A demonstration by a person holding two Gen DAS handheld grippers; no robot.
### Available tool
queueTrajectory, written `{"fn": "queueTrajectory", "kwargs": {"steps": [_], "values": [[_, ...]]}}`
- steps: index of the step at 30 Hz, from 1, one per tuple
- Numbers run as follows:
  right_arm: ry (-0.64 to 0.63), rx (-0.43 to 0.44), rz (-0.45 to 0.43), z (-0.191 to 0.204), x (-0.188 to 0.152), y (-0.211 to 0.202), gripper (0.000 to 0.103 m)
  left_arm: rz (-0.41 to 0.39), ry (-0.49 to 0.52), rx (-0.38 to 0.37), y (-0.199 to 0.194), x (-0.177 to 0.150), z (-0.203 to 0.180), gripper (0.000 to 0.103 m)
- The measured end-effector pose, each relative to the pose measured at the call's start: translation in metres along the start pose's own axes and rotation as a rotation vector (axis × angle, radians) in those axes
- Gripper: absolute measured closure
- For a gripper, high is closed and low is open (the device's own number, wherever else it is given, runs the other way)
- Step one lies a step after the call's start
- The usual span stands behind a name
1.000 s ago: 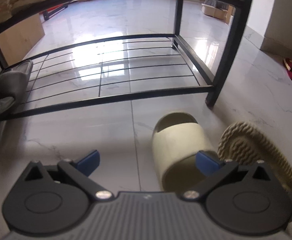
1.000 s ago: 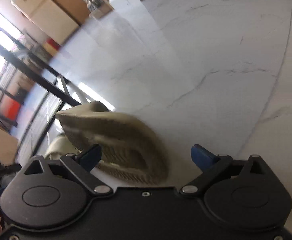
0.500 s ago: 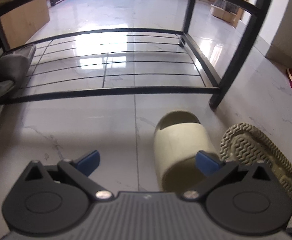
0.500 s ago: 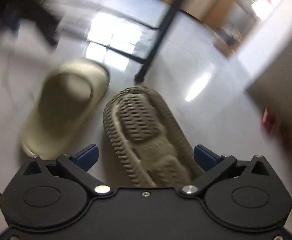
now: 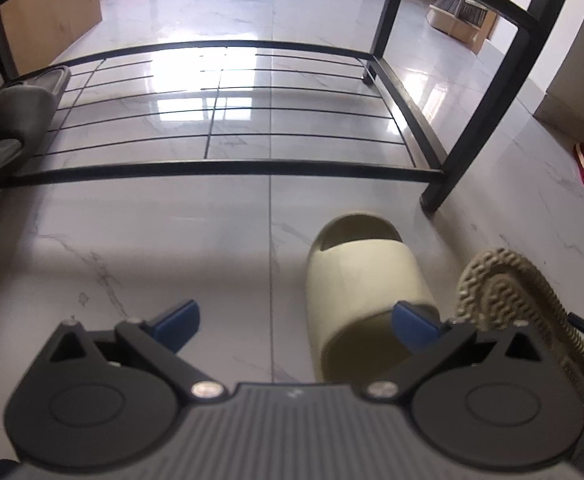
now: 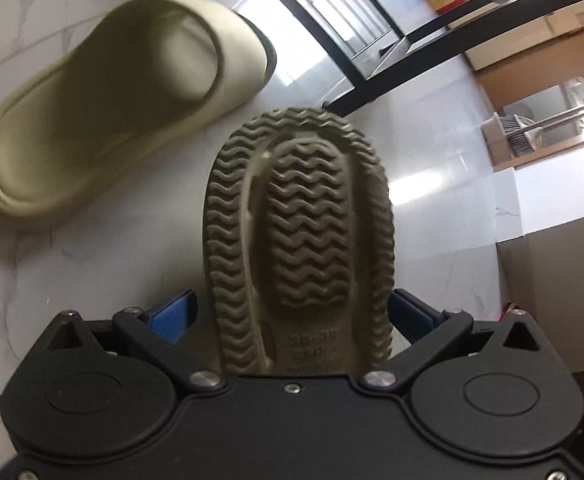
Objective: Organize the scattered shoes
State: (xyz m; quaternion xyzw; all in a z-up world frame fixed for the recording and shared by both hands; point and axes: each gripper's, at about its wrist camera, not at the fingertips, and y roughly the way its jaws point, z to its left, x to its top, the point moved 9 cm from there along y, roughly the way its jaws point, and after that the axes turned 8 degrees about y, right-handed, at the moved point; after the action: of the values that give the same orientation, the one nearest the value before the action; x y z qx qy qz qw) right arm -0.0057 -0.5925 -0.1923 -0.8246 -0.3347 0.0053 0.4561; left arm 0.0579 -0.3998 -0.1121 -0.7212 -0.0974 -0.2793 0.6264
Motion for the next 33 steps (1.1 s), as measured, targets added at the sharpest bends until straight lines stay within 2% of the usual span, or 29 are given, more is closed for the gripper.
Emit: {"fn": "queueTrajectory", "kwargs": {"steps": [3,6,11,13,16,17,18,28,33], "values": [[0.062,-0.007,0.067,-0.01,-0.005,0.019,0.0,0.001,-0.003,0.002,0.0,0.0,0.001,0.001],[0.182,0.021,0.108,-0.021,-0.012,0.035,0.0,-0.001,-0.004,0.003,-0.001,0.0,0.001,0.001],[0.408,0.092,0.087,-0.042,-0.013,0.043,0.001,0.003,0.003,0.003,0.001,0.0,-0.001,0.001],[0.479,0.099,0.077,-0.05,-0.012,0.043,0.008,-0.001,0.003,0.007,0.001,0.001,0.0,0.001],[0.536,0.111,0.086,-0.057,-0.013,0.043,0.012,0.002,-0.003,0.01,0.001,0.001,0.001,0.001],[0.55,0.118,0.082,-0.058,-0.012,0.041,0.018,0.003,-0.002,0.012,0.002,0.001,0.001,0.001],[0.568,0.128,0.08,-0.058,-0.011,0.039,0.026,0.004,-0.001,0.014,0.002,0.001,0.001,0.001],[0.765,0.281,0.105,-0.034,0.017,0.01,0.026,-0.008,-0.008,0.027,-0.001,0.002,0.005,0.001],[0.843,0.275,0.135,-0.012,0.034,-0.006,0.026,-0.015,-0.007,0.034,-0.003,0.003,0.005,0.001]]}}
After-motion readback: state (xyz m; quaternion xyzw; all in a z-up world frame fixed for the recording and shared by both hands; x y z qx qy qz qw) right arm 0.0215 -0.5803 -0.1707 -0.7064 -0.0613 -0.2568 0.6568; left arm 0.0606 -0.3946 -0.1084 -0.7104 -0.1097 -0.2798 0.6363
